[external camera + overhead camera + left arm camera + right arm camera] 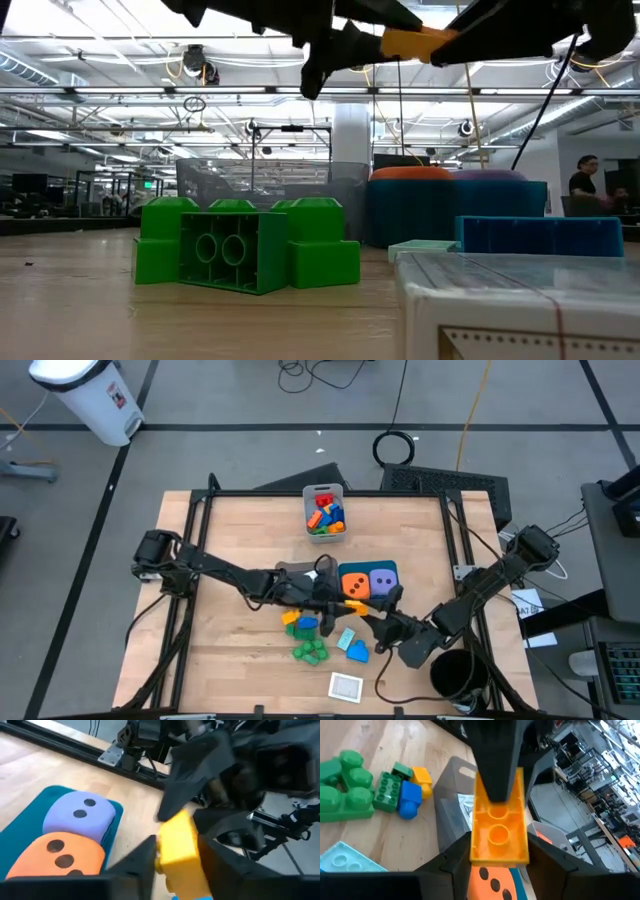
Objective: Pick & Place Toys
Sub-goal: Put the right yellow game piece into the gray bin
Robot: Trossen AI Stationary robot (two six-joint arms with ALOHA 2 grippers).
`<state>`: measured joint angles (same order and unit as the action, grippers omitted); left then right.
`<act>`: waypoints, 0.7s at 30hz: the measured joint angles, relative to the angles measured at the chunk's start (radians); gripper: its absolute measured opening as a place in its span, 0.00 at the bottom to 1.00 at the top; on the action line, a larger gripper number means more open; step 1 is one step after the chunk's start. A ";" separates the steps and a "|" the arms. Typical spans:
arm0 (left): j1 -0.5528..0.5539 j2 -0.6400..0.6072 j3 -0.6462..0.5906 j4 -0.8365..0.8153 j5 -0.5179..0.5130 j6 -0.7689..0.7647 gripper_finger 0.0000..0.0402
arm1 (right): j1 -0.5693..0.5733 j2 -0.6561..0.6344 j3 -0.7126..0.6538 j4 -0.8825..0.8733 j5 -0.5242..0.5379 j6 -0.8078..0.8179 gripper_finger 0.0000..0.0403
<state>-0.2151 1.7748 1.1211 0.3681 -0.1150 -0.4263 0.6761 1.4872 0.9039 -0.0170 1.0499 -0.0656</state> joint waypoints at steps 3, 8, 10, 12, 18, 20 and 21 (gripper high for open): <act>0.008 -0.001 0.000 0.002 0.000 0.007 0.25 | 0.001 0.000 0.000 -0.001 -0.003 0.031 0.41; 0.031 -0.072 0.000 -0.101 -0.040 0.068 0.25 | 0.004 -0.010 0.000 0.009 0.011 0.136 0.46; 0.042 -0.126 0.000 -0.157 -0.126 0.102 0.25 | 0.012 -0.030 0.000 0.007 -0.001 0.156 0.47; 0.068 -0.178 0.000 -0.170 -0.227 0.135 0.25 | 0.019 -0.049 0.001 -0.009 -0.038 0.187 0.48; 0.153 -0.288 0.001 -0.275 -0.453 0.199 0.25 | 0.034 -0.140 -0.001 -0.039 -0.136 0.212 0.49; 0.203 -0.288 0.001 -0.289 -0.515 0.207 0.25 | 0.040 -0.162 -0.010 -0.028 -0.149 0.212 0.48; 0.229 -0.283 0.001 -0.294 -0.529 0.206 0.26 | 0.043 -0.175 -0.020 -0.028 -0.146 0.213 0.48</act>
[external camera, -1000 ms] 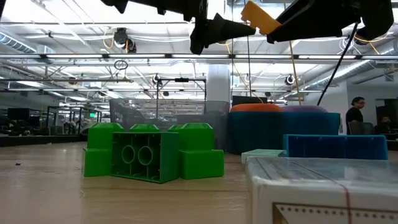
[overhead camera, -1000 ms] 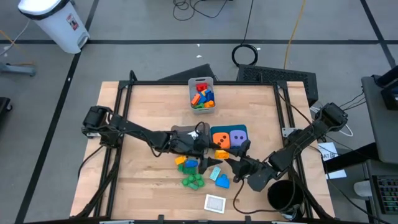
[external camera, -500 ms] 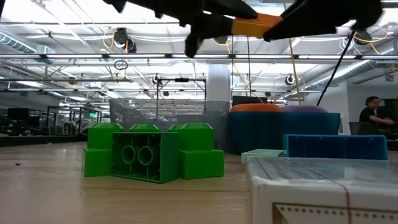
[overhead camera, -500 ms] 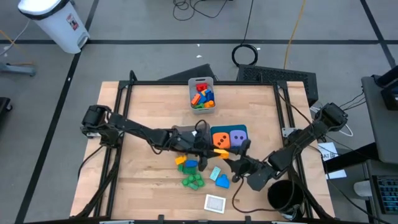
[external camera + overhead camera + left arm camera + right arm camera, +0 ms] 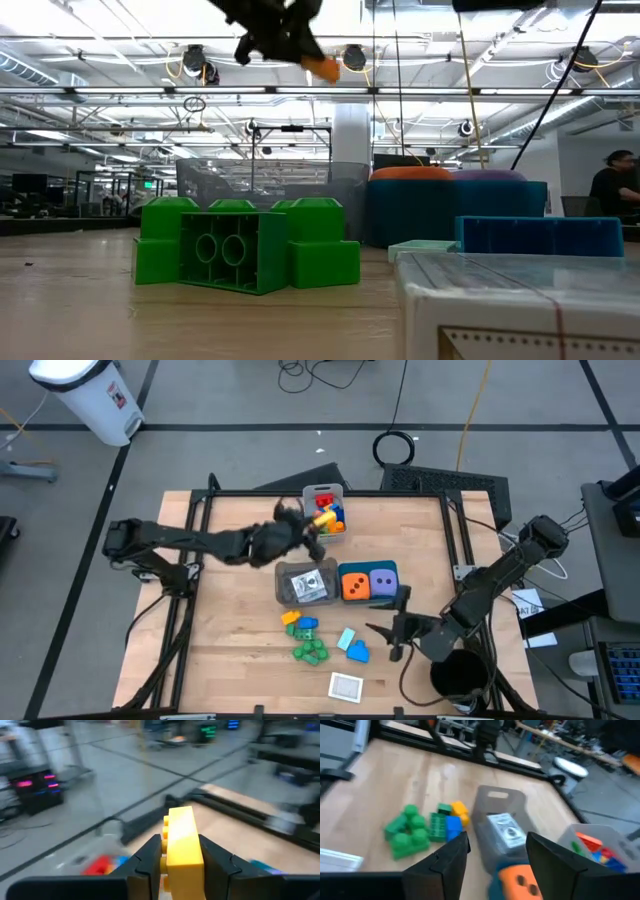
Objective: Pick & Place Toys
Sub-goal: Put the right yellow game piece into the gray bin, then put the blue game piece into the gray bin
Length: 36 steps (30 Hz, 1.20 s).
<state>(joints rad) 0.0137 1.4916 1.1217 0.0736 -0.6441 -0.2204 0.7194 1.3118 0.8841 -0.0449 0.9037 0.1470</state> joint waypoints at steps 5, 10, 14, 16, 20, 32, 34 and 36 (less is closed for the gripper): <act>0.134 0.094 -0.001 0.007 0.017 -0.025 0.27 | -0.004 -0.044 -0.088 0.016 0.010 0.023 0.46; 0.272 0.218 -0.001 0.093 0.015 -0.032 0.26 | -0.042 -0.097 -0.192 0.104 0.012 0.025 0.44; 0.370 0.297 -0.002 0.085 0.045 -0.096 0.28 | -0.066 -0.141 -0.264 0.179 0.009 0.025 0.44; 0.418 0.330 -0.002 0.105 0.131 -0.132 0.28 | -0.074 -0.159 -0.299 0.211 0.007 0.024 0.44; 0.486 0.392 -0.002 0.125 0.352 -0.186 0.28 | -0.089 -0.190 -0.355 0.277 0.007 0.016 0.43; 0.508 0.367 0.000 0.146 0.451 -0.093 0.62 | -0.092 -0.194 -0.431 0.469 0.007 -0.013 0.48; 0.507 0.344 -0.001 0.116 0.493 -0.090 0.68 | -0.092 -0.194 -0.436 0.482 0.006 -0.013 0.50; 0.507 0.308 -0.001 0.109 0.523 -0.105 0.73 | -0.092 -0.194 -0.440 0.491 0.006 -0.012 0.51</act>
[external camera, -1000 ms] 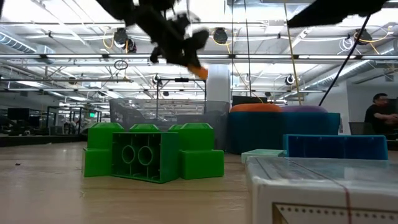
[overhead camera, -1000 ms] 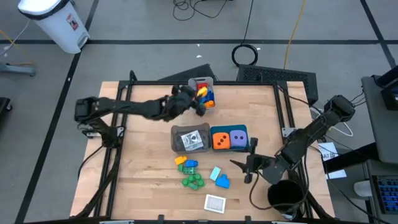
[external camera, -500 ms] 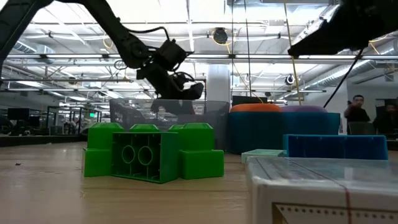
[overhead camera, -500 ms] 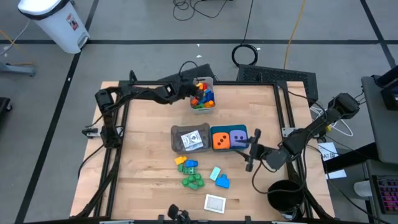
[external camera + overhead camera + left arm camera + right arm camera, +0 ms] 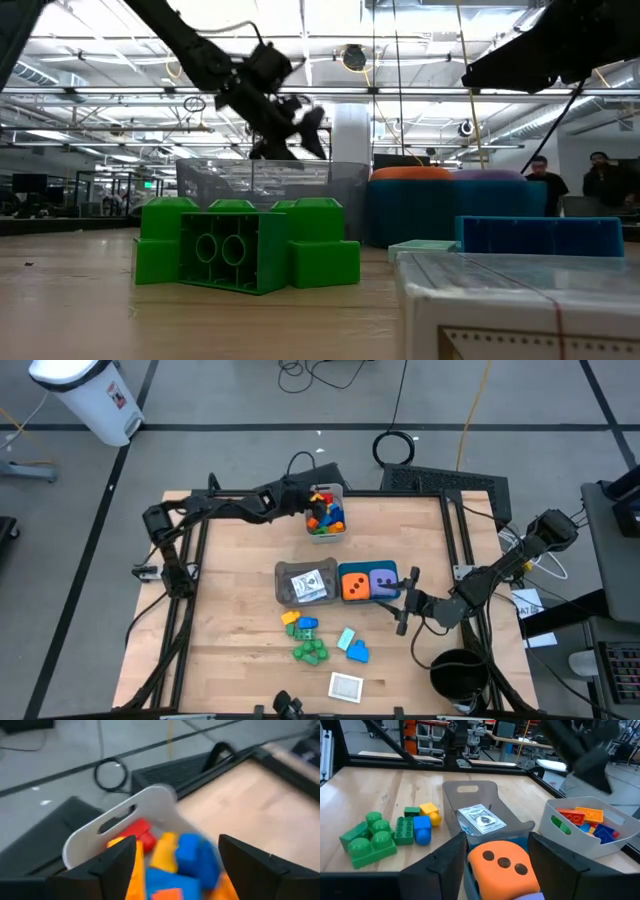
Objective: Pick & Place Toys
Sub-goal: Put the blue game piece into the gray bin
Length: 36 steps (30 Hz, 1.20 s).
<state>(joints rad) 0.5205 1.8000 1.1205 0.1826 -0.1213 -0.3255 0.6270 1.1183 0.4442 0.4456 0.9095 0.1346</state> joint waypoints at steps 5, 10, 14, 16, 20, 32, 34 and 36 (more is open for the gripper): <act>-0.015 -0.141 0.001 -0.138 0.125 -0.041 0.79 | 0.003 0.004 0.000 0.004 -0.111 -0.001 0.54; -0.117 -0.302 -0.040 -0.168 0.162 -0.008 0.81 | 0.006 0.062 0.008 0.093 -0.307 0.095 0.60; -0.246 -0.411 -0.141 -0.120 0.020 0.010 0.79 | 0.038 0.167 0.117 0.053 -0.412 0.124 0.65; -0.306 -0.453 -0.202 -0.066 -0.053 0.003 0.78 | 0.060 0.238 0.210 -0.044 -0.417 0.113 0.65; -0.404 -0.499 -0.317 0.004 -0.136 -0.058 0.76 | 0.078 0.407 0.418 -0.286 -0.420 0.115 0.65; -0.556 -0.507 -0.369 0.037 -0.149 -0.190 0.76 | 0.057 0.724 0.700 -0.633 -0.486 0.245 0.65; -0.570 -0.507 -0.368 0.051 -0.150 -0.175 0.76 | 0.048 0.731 0.700 -0.684 -0.467 0.280 0.65; -0.576 -0.507 -0.368 0.056 -0.150 -0.163 0.76 | 0.031 0.733 0.700 -0.735 -0.466 0.312 0.65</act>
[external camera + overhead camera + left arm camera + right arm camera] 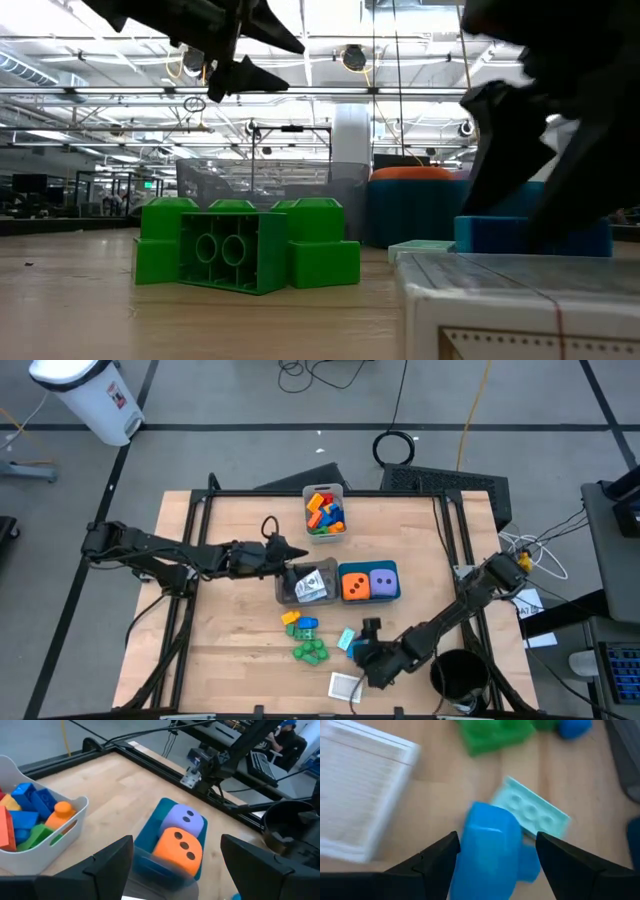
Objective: Pick & Place Toys
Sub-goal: Put the blue game piece into the gray bin
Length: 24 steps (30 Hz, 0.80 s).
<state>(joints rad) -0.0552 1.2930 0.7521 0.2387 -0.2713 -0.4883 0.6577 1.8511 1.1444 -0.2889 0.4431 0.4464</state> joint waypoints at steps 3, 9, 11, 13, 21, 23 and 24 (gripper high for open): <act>0.003 0.000 0.000 0.002 -0.002 0.009 0.76 | -0.025 0.000 -0.011 -0.039 0.001 0.013 0.65; 0.018 0.000 0.000 0.002 -0.028 0.012 0.76 | -0.070 -0.004 -0.073 -0.036 0.007 0.004 0.62; 0.018 0.000 0.000 0.000 -0.028 0.012 0.76 | -0.077 -0.006 -0.087 -0.033 -0.001 0.004 0.58; 0.018 0.000 0.000 -0.001 -0.028 0.012 0.76 | -0.080 -0.006 -0.092 -0.039 -0.011 0.008 0.54; 0.016 0.000 0.000 -0.001 -0.028 0.011 0.76 | -0.065 -0.040 -0.087 -0.027 -0.060 0.005 0.42; 0.014 0.000 0.000 0.000 -0.028 0.011 0.76 | -0.061 -0.069 -0.090 -0.041 -0.084 0.006 0.37; 0.013 0.000 0.000 0.000 -0.028 0.010 0.76 | -0.060 -0.083 -0.091 -0.044 -0.091 0.004 0.34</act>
<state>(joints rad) -0.0418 1.2930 0.7525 0.2392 -0.2989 -0.4782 0.5976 1.7680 1.0529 -0.3326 0.3522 0.4504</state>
